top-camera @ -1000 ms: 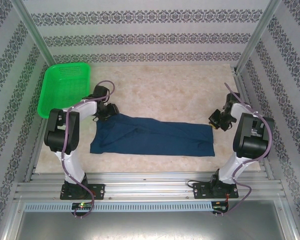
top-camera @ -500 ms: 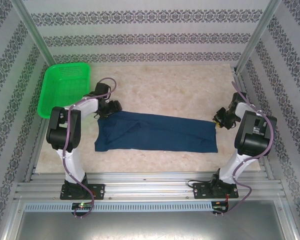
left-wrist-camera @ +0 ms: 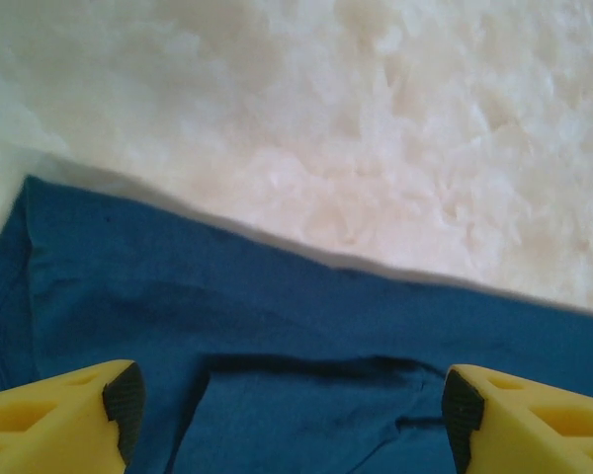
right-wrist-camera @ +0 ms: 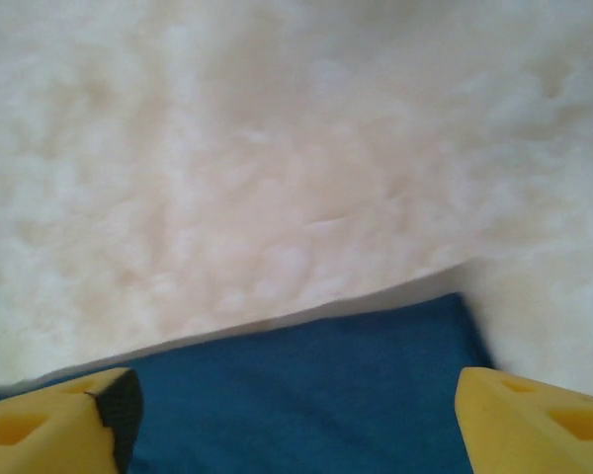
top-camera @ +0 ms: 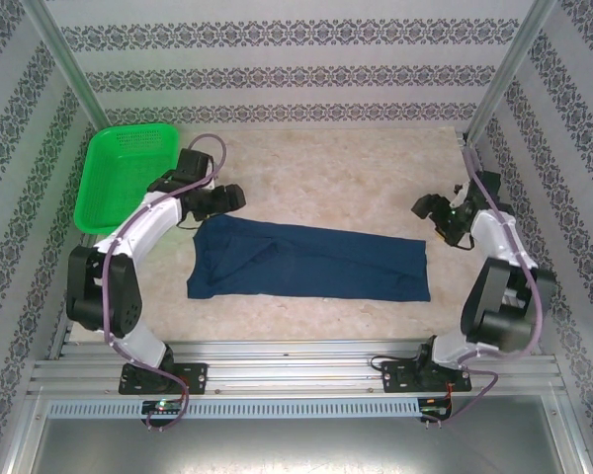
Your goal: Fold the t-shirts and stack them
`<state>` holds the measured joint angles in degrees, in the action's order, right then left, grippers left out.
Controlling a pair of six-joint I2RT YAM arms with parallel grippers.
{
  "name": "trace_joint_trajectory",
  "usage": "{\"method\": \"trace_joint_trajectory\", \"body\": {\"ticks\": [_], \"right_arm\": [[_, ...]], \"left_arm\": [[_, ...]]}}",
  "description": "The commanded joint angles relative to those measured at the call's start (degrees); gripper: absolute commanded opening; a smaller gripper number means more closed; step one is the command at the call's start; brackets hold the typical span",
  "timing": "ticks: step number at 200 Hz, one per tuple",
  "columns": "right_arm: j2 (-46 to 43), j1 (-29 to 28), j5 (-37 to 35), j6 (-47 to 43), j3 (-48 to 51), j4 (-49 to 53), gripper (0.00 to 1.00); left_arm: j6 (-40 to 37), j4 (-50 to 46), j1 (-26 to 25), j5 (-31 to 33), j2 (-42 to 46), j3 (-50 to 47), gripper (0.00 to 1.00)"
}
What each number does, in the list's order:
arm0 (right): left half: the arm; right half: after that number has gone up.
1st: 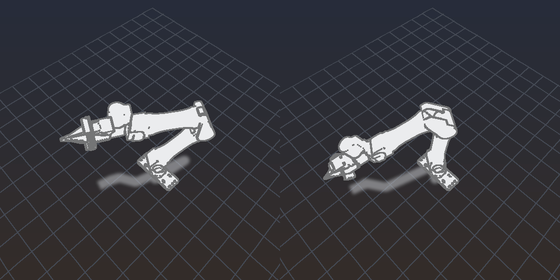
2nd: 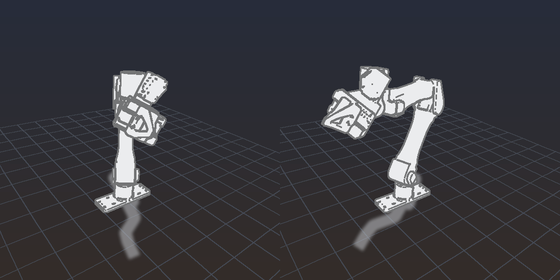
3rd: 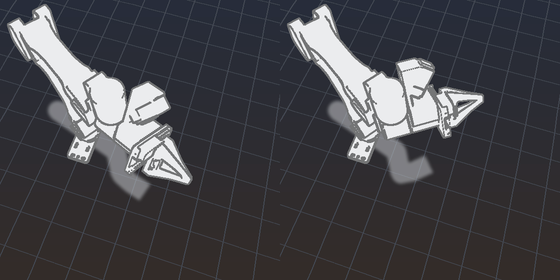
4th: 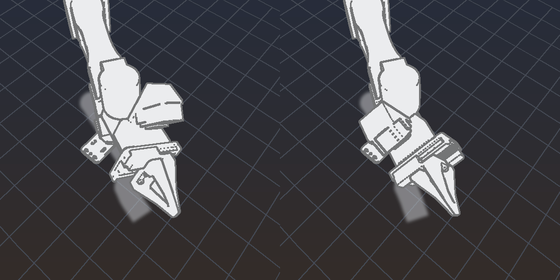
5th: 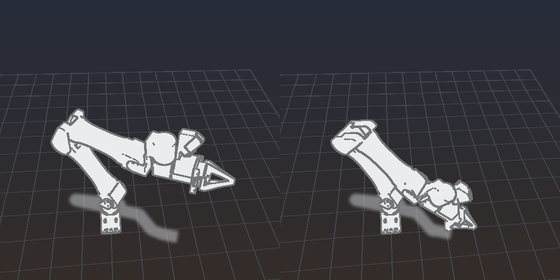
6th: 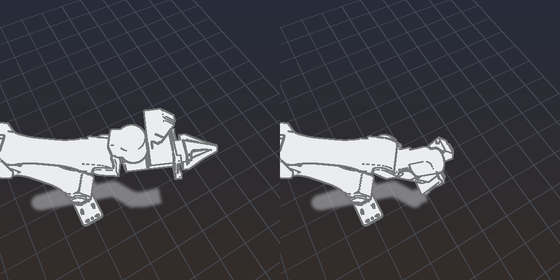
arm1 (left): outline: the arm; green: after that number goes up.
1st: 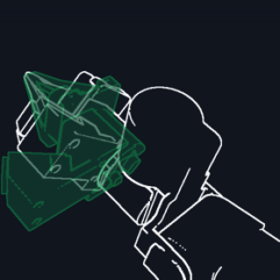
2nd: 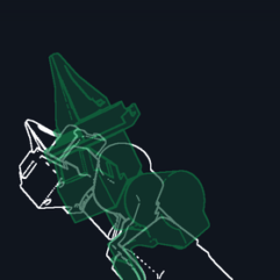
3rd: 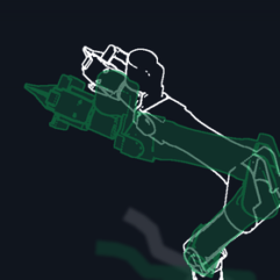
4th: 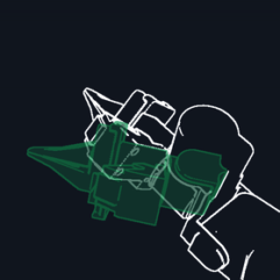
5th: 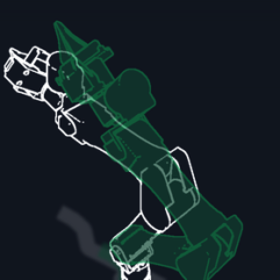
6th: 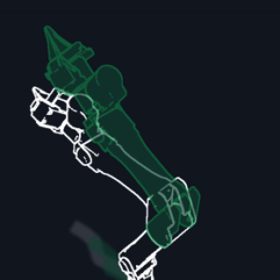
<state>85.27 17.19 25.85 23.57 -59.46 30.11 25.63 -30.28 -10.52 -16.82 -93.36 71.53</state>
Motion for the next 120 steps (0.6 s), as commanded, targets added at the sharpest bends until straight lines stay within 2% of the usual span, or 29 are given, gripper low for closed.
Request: {"method": "trace_joint_trajectory", "body": {"ticks": [1, 55, 99, 120], "right_arm": [[-6.3, -3.4, 4.5, -3.6, 2.7, -0.2, 0.88], [-21.6, -15.9, 5.7, -1.8, 8.0, -3.0, 0.98], [-24.6, -24.1, 2.5, -1.8, 8.3, 0.7, 0.98], [-25.2, -25.1, 1.8, -1.4, 8.6, 0.6, 0.98]], "left_arm": [[-5.3, -3.5, -0.9, -3.9, -1.5, -4.2, 0.79], [-8.7, -1.8, -0.9, -4.8, -7.1, -4.7, 0.72], [-10.3, -2.3, -1.0, -4.9, -10.4, -2.5, 0.63], [-11.2, -3.1, -1.2, -4.7, -11.2, -1.8, 0.63]]}}
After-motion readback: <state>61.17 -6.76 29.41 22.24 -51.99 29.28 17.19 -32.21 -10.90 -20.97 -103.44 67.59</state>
